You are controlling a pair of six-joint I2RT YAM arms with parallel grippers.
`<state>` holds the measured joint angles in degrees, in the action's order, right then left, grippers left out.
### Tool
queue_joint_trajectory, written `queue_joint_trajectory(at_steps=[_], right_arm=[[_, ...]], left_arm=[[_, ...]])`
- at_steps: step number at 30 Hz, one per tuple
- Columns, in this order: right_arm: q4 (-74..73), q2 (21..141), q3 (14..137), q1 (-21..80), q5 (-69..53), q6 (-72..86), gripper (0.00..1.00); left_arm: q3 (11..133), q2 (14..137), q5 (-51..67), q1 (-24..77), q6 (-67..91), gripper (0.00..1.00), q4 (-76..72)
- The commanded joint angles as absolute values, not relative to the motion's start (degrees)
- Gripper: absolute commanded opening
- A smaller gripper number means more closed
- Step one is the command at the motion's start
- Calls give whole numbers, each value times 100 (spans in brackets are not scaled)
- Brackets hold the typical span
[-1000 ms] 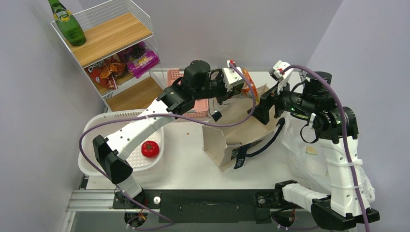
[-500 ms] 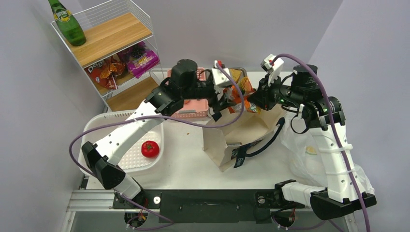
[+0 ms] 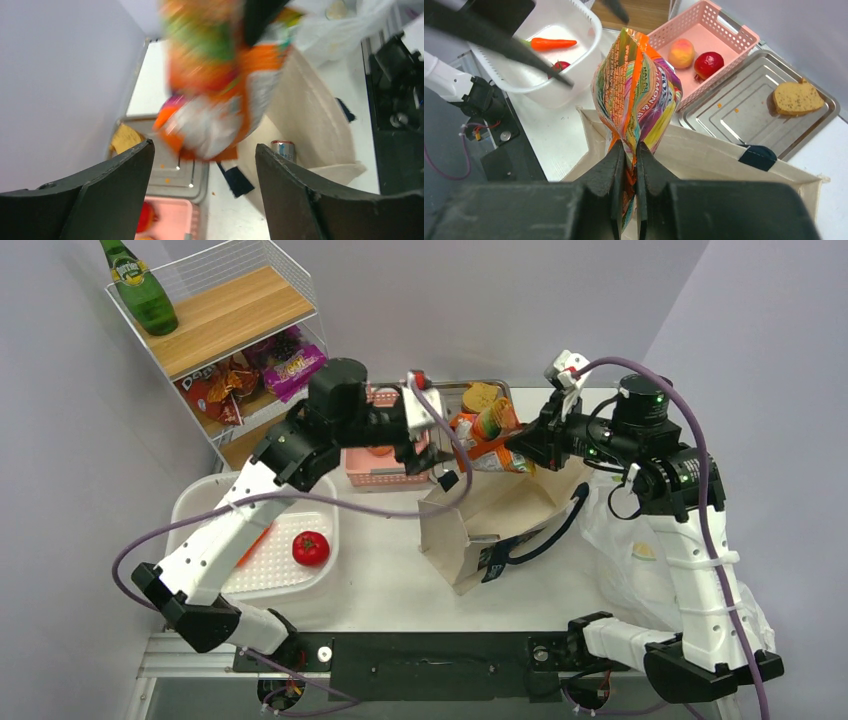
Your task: Untie the knot of the grocery bags and take out the mixed food
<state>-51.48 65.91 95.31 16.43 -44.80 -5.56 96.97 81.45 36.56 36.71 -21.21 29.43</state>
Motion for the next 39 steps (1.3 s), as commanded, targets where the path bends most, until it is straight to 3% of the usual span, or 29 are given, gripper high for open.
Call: queue_joint_trajectory(at_steps=[1, 5, 10, 15, 23, 39], right_arm=[[-4848, 6604, 9860, 1807, -4785, -1004, 0], [-4059, 6161, 9455, 1828, -4886, -992, 0], [-1872, 5266, 8283, 1828, -5013, -52, 0], [-297, 5196, 7980, 1837, -4909, 1676, 0], [1201, 5452, 7818, 1846, -4360, 3380, 0], [2446, 5732, 7549, 2108, -4344, 4371, 0]], left_arm=[[10477, 8106, 2171, 4778, -4535, 72, 4296], [9728, 7655, 2804, 4055, -2818, 73, 2728], [8385, 7179, 5004, 2368, 322, 75, 122], [7857, 7113, 5711, 2298, 1970, 75, -1359], [8095, 7308, 5654, 2448, 3090, 75, -2368], [8767, 7814, 4705, 2781, 4220, 75, -2523]])
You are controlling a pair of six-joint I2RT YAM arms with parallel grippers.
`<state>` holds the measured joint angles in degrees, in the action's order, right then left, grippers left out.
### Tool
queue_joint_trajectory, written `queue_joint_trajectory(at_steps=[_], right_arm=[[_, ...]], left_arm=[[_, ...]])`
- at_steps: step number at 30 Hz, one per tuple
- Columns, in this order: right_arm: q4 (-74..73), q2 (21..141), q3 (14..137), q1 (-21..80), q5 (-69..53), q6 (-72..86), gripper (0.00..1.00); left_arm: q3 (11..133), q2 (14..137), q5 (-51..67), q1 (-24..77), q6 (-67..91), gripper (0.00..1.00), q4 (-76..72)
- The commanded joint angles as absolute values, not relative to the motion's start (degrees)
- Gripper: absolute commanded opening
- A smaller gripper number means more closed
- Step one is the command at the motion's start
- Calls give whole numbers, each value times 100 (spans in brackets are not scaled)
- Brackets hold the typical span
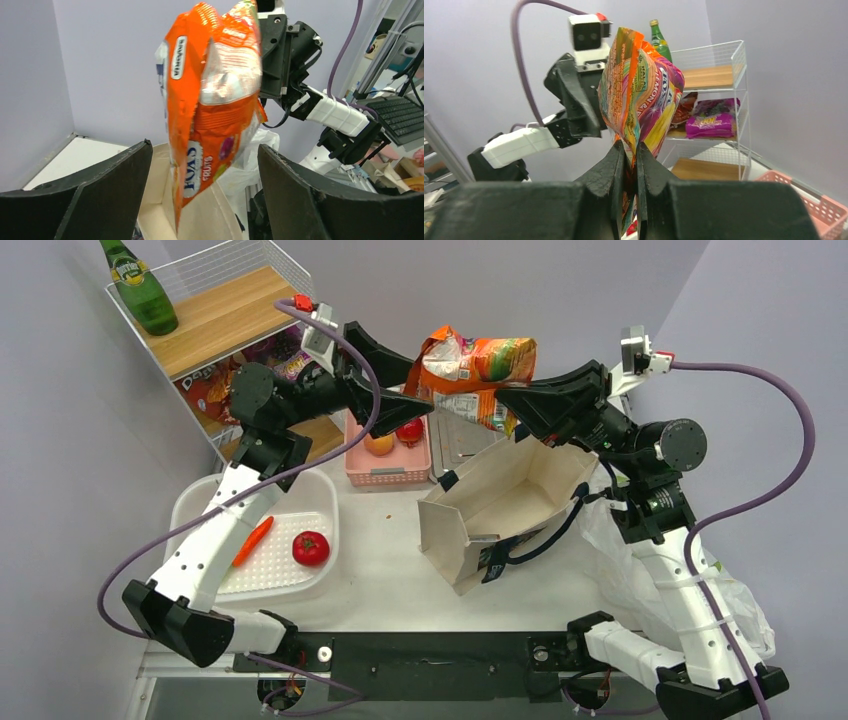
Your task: Untie the knot of the grocery bags and take out the mixed food
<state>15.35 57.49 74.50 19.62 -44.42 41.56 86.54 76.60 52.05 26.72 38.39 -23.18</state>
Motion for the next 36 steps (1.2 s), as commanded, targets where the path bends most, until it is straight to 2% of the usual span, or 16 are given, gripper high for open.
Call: queue_joint_trajectory(at_steps=[1, 4, 12, 14, 19, 23, 25, 27, 28, 29, 30, 31, 32, 33, 34, 36], right_arm=[[2427, 5731, 7554, 2118, -4367, 4362, 0], [2312, 5766, 7608, 2177, -4388, 4335, 0], [2171, 5808, 7343, 2145, -4324, 4235, 0], [2215, 5861, 7265, 2092, -4364, 4330, 0], [2508, 6054, 7227, 2073, -4471, 4635, 0], [2489, 6096, 7201, 2087, -4495, 4704, 0], [2435, 6083, 7183, 2117, -4522, 4701, 0], [2293, 6054, 7155, 2148, -4479, 4634, 0], [2206, 6041, 7148, 2150, -4437, 4549, 0], [2013, 6010, 7151, 2144, -4357, 4498, 1], [1947, 6002, 7153, 2122, -4340, 4403, 12], [1834, 5990, 7158, 2075, -4317, 4326, 19], [1761, 5983, 7190, 2040, -4303, 4286, 39], [1552, 5983, 7216, 1947, -4290, 4200, 48], [1304, 5993, 7282, 1896, -4303, 4161, 63], [898, 6044, 7386, 1584, -4307, 4032, 75]], left_arm=[[8814, 7844, 4626, 2778, 4316, 75, -2591], [8996, 7961, 4563, 2777, 4576, 74, -2774], [8826, 7811, 4730, 2820, 4905, 50, -3109], [8761, 7749, 4734, 2799, 4926, 47, -3159], [8873, 7737, 4706, 2795, 4976, 53, -3158], [8930, 7714, 4644, 2795, 5016, 53, -3080], [8933, 7690, 4583, 2795, 5039, 48, -3018], [8926, 7657, 4499, 2791, 4967, 26, -2922], [8902, 7639, 4427, 2745, 4848, 5, -2813], [8885, 7585, 4376, 2709, 4758, 0, -2705], [8844, 7559, 4304, 2600, 4691, 0, -2645], [8825, 7501, 4292, 2548, 4387, 0, -2480], [8745, 7460, 4310, 2472, 4176, 0, -2392], [8684, 7325, 4330, 2436, 3700, 0, -2178], [8550, 7235, 4273, 2354, 3472, 0, -2029], [8374, 6869, 4046, 2244, 2696, 0, -1379]])
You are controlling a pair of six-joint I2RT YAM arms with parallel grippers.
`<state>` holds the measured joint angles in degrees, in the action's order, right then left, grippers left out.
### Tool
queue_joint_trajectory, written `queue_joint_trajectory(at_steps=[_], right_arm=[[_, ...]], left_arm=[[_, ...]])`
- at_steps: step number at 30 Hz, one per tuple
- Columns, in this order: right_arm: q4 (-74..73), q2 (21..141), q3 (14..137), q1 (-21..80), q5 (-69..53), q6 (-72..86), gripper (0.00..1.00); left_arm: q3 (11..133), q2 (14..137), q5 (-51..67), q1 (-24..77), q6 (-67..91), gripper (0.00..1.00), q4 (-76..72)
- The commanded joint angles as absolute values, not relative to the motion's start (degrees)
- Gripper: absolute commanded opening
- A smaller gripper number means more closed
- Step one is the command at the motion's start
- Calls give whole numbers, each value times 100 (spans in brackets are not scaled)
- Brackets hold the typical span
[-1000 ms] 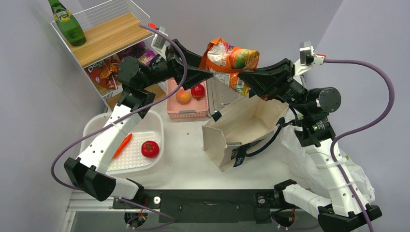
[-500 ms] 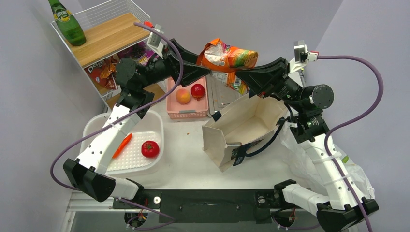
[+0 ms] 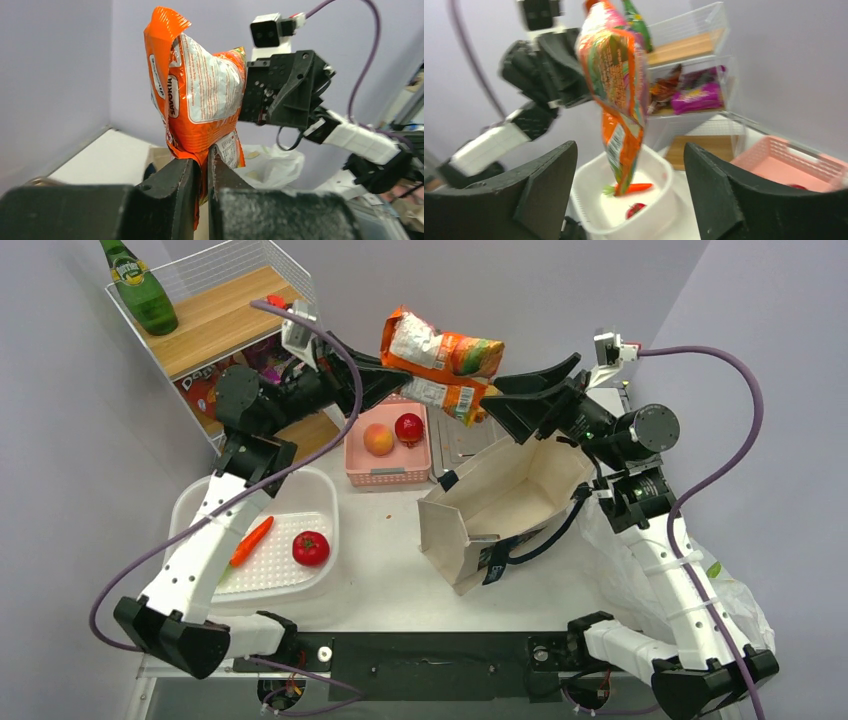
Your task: Untie the knot of the grocery bags and take out the mixed food
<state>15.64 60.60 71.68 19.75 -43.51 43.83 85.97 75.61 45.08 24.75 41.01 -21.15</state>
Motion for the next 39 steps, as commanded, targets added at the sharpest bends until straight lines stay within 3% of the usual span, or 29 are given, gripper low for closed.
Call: queue_joint_trajectory(at_steps=[1, 7, 11, 16, 27, 39], right_arm=[[809, 6045, 7393, 1478, -4307, 3979, 77], [403, 5997, 7369, 865, -4354, 3594, 81], [86, 6023, 7404, 854, -4394, 3365, 81], [19, 6048, 7422, 853, -4433, 3289, 81], [-244, 6039, 7479, 853, -4402, 3221, 81], [-704, 5958, 7539, 830, -4406, 2877, 82]], left_arm=[[8340, 6779, 3776, 2202, 1937, 0, -764], [8148, 6306, 1687, 2197, -2312, 0, 1785], [7762, 6251, 375, 2197, -4398, 0, 2256], [6778, 6055, -115, 2139, -6418, 0, 2153], [5663, 7399, -1338, 1820, -7488, 0, 279], [6520, 9317, -1017, 944, -7662, 0, -581]])
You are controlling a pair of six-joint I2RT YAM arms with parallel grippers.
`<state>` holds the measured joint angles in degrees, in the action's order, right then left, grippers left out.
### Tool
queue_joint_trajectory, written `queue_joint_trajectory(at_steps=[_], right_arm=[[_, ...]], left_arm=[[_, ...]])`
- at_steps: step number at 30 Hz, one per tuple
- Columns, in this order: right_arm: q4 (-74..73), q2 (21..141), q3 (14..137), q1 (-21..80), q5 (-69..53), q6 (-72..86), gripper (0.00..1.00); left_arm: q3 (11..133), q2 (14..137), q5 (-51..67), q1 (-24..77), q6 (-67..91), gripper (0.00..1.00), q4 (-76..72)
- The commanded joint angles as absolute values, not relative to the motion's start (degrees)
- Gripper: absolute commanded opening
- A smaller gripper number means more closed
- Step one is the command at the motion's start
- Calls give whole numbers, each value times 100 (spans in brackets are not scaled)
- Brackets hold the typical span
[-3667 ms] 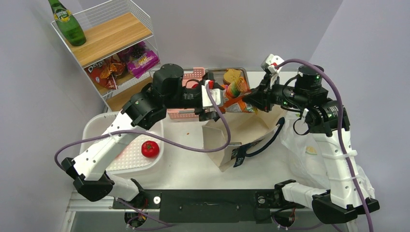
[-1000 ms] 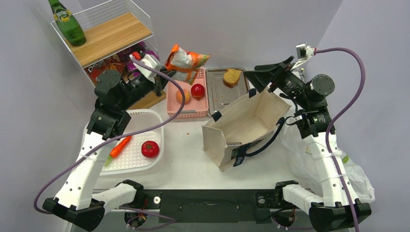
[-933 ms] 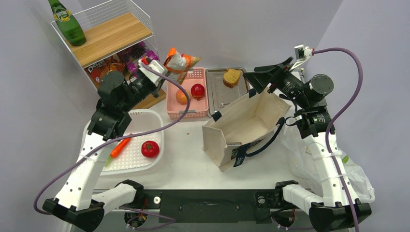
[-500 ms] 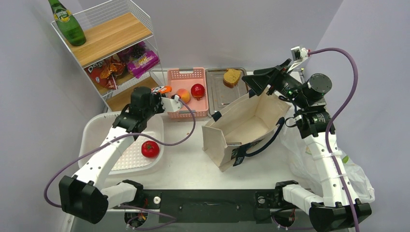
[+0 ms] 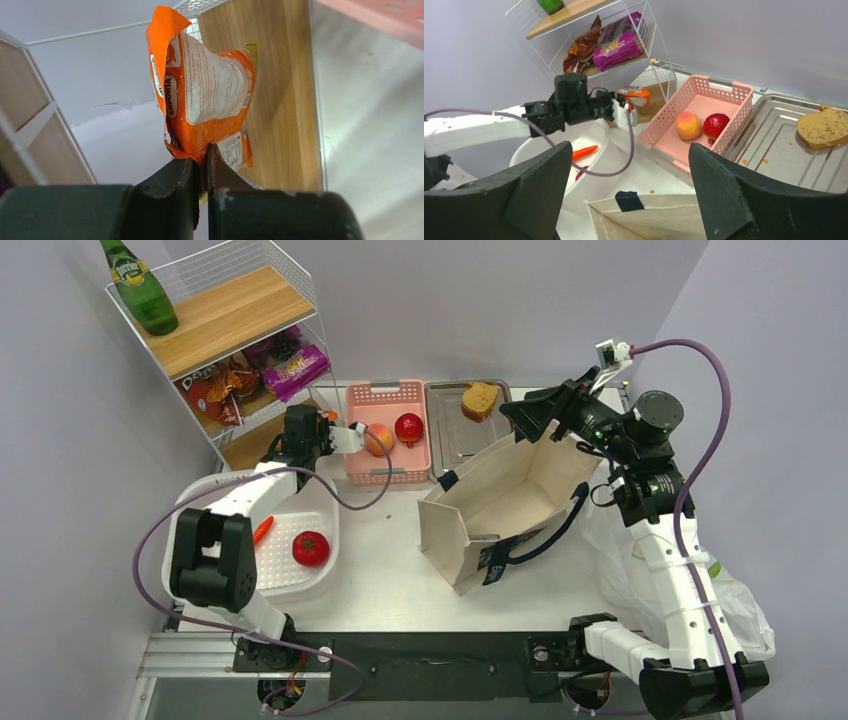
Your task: Untie the knot of the grocery bags and take out the mixed food
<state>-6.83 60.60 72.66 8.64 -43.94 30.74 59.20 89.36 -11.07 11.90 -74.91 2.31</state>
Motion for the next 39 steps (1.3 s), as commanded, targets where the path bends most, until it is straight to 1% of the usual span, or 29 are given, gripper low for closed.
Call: queue_joint_trajectory(at_steps=[1, 5, 8, 10, 12, 13, 14, 15, 16, 18, 21, 25, 27, 28, 29, 30, 33, 39], right_arm=[[-749, 5952, 7540, 812, -4404, 2862, 82], [-869, 5939, 7541, 787, -4401, 2772, 82], [-940, 5943, 7565, 764, -4414, 2710, 82], [-1003, 5954, 7602, 746, -4430, 2656, 82], [-1063, 5986, 7643, 716, -4454, 2618, 82], [-1092, 5999, 7665, 714, -4462, 2612, 82], [-1108, 6001, 7674, 690, -4472, 2607, 82], [-1116, 6005, 7673, 688, -4480, 2601, 82], [-1127, 6008, 7673, 686, -4497, 2606, 82], [-1133, 6020, 7677, 685, -4497, 2598, 82], [-1121, 6066, 7684, 686, -4525, 2624, 82], [-1089, 6138, 7730, 686, -4555, 2692, 82], [-1085, 6151, 7743, 686, -4575, 2693, 82], [-1095, 6141, 7739, 686, -4578, 2679, 82], [-1101, 6138, 7731, 690, -4579, 2671, 82], [-1115, 6120, 7714, 688, -4583, 2656, 82], [-1172, 6116, 7696, 688, -4588, 2599, 82], [-1917, 6250, 7929, 673, -4415, 2069, 82]], left_arm=[[6551, 9409, -1014, 903, -7663, 0, -625], [6700, 10046, -1067, 698, -7670, 0, -1015], [6715, 10325, -1142, 602, -7743, 0, -1323], [6696, 10433, -1115, 561, -7757, 0, -1277], [6775, 10490, -1051, 505, -7660, 7, -928], [6837, 10502, -1009, 462, -7536, 16, -478], [7000, 10502, -883, 433, -7446, 20, -243], [7095, 10520, -717, 357, -7256, 29, 379], [7291, 10538, -631, 323, -7165, 38, 602], [7556, 10625, -470, 218, -6960, 43, 1075], [7782, 10832, -489, 140, -6860, 44, 1237], [7697, 10902, -773, 155, -6951, 44, 783], [7614, 10736, -648, 189, -6994, 48, 897], [7573, 10552, -579, 225, -7004, 57, 1077], [7512, 10462, -422, 244, -6991, 59, 1228], [7504, 10275, -325, 283, -6929, 69, 1599], [7497, 9955, 103, 355, -6802, 74, 2170], [7293, 9429, 319, 514, -6717, 76, 2592]])
